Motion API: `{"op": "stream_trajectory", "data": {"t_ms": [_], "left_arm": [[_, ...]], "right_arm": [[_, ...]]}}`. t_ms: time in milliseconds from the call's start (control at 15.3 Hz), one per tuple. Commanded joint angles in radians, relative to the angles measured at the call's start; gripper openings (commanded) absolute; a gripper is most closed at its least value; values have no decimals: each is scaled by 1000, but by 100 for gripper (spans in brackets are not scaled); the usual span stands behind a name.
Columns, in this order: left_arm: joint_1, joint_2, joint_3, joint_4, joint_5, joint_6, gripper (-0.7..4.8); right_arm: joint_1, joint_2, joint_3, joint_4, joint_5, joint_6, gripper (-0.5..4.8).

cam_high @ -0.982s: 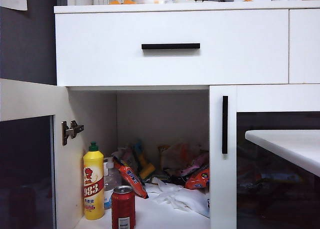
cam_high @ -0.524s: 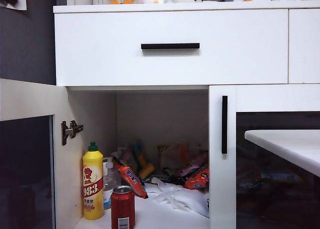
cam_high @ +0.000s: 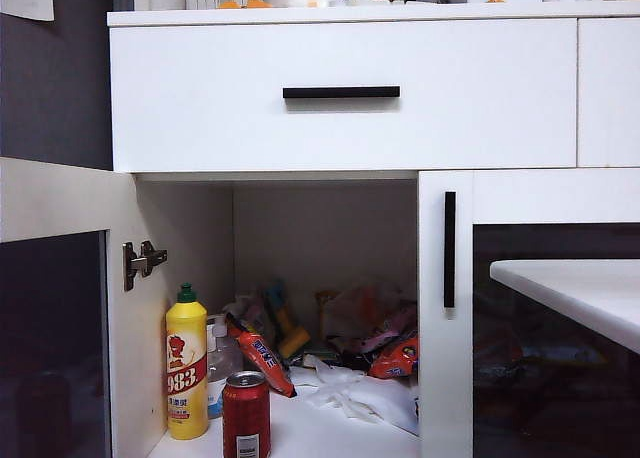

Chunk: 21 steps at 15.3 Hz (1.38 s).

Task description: Open the left door of the white cabinet, pick up a can of beverage from the table on the right, place it inside the cabinet, and finally close the cabinet door.

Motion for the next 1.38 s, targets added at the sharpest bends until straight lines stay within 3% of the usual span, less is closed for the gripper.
{"op": "stream_trajectory", "data": {"t_ms": [65,196,327,655,1048,1113,1244,1375], "left_arm": [[67,42,1,-10,126,-77,10],[67,90,1,-67,114,-152,-6],[67,144,1,-121,126,-156,-6],[44,155,1,-91,385,-152,-6],[-123,204,1,6,346,-168,-6],[-139,205,1,43,308,-174,-6],[-138,183,1,111,379,-170,-6],[-137,147,1,118,330,-185,-6]], "right_arm": [[0,-4,4,22,-3,-9,134],[0,-4,4,41,-3,-9,134],[0,-11,6,66,-3,-9,134],[0,-19,6,72,-3,-9,134],[0,-48,6,45,-2,-8,134],[0,-63,6,27,2,-8,134],[0,-75,6,15,9,-9,134],[-2,-86,6,11,13,-9,134]]}}
